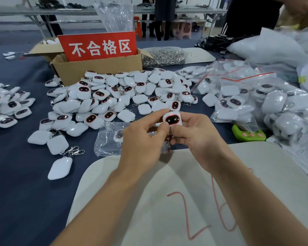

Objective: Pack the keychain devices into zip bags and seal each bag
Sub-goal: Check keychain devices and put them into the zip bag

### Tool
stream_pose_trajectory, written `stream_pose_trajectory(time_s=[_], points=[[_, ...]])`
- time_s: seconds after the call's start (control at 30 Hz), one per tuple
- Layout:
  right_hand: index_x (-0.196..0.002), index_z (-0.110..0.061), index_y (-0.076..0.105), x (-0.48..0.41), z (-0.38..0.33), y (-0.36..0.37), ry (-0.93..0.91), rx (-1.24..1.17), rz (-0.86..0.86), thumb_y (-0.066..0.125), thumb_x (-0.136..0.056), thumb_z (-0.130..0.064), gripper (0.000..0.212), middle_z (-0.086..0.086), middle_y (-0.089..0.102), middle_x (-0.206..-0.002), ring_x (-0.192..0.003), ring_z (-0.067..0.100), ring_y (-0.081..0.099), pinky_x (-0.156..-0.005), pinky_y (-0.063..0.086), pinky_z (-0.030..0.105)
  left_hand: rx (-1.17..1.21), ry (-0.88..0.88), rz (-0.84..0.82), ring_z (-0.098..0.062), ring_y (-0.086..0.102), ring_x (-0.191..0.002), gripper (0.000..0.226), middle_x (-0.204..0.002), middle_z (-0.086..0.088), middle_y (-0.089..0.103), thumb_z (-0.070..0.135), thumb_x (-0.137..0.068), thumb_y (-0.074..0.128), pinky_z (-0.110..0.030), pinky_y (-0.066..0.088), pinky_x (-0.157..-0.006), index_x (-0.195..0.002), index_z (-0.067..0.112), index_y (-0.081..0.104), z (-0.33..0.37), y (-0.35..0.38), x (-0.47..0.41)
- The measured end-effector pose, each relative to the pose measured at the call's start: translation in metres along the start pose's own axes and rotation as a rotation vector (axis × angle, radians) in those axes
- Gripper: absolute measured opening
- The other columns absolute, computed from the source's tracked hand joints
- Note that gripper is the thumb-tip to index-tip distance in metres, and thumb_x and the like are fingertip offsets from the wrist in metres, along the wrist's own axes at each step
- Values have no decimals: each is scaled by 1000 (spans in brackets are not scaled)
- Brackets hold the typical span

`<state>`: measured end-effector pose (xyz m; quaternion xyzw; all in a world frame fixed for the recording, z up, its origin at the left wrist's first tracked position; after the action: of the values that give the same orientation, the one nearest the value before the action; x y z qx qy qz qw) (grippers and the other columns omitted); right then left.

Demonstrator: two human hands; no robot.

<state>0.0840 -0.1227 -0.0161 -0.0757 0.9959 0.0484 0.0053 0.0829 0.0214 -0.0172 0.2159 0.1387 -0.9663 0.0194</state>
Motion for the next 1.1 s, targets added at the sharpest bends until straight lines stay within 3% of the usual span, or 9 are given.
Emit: stream_pose_trajectory(time_s=[0.23,0.3,0.37,0.47,0.6,0.73,0.87,0.97,1.1], points=[[-95,-29,79,-3,-1,-1,-157,381,248,65,-82,-11,27,5,77,-79,-67,21,66,-71,60,46,-40,25,16,1,71,-97,31,-100,31,74,31,-88,75,-18,54,-87,-101,59,72,-2,-4,-3],[-88,-33,78,-3,-2,-2,-222,361,311,70,-82,-4,31,-5,78,-80,-73,17,73,-74,63,38,-60,0,83,4,70,-91,20,-91,27,75,38,-81,79,-13,52,-83,-99,45,77,-6,-9,-3],[-81,-33,76,-2,-4,-5,-292,330,371,75,-79,0,33,-10,78,-79,-71,8,73,-69,59,22,-103,-6,126,6,69,-86,18,-84,29,72,42,-77,79,-9,48,-76,-91,52,74,-7,-9,-2],[-77,-27,77,0,-7,-8,-320,255,350,78,-77,-2,25,-9,78,-78,-74,9,75,-71,58,19,-177,2,119,6,68,-85,27,-82,33,70,39,-76,76,-11,48,-74,-83,64,67,-5,-6,-1],[-80,-24,79,-3,-7,-9,-269,216,353,79,-78,4,28,-3,79,-79,-74,12,74,-74,59,25,-134,19,133,7,69,-89,40,-92,36,71,30,-80,76,-9,50,-81,-105,60,68,-8,-5,0],[-91,-15,79,-3,-6,-5,-163,135,348,67,-85,3,22,8,74,-70,-58,12,61,-55,48,21,26,29,152,3,71,-87,54,-93,29,74,19,-85,77,-13,55,-84,-114,64,67,-6,-8,0],[-99,-8,80,0,-3,-9,-27,-46,285,62,-95,-2,20,16,65,-67,-49,18,51,-44,36,25,-117,54,0,5,69,-100,62,-110,34,70,27,-77,79,-13,52,-89,-123,64,61,-4,-8,-1],[-96,-8,81,3,-3,-9,34,-3,240,61,-98,-7,21,13,65,-64,-46,15,48,-42,32,22,-110,88,-5,7,66,-102,43,-108,39,68,22,-80,79,-18,53,-89,-112,50,70,-2,-10,0],[-85,-2,78,4,0,-6,49,56,234,59,-102,-27,36,14,72,-69,-53,17,54,-50,35,24,-71,4,24,-13,69,-75,22,-84,17,76,32,-85,77,-39,59,-75,-101,47,75,-7,-14,0]])
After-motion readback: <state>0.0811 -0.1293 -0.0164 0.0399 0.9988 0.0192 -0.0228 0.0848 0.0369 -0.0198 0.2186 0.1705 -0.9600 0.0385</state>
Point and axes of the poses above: each hand's wrist, its own x-axis away from the middle knuckle, its own y-axis out of the palm, z = x × y, the point moved 3 cm from there along -x, towards the middle knuckle
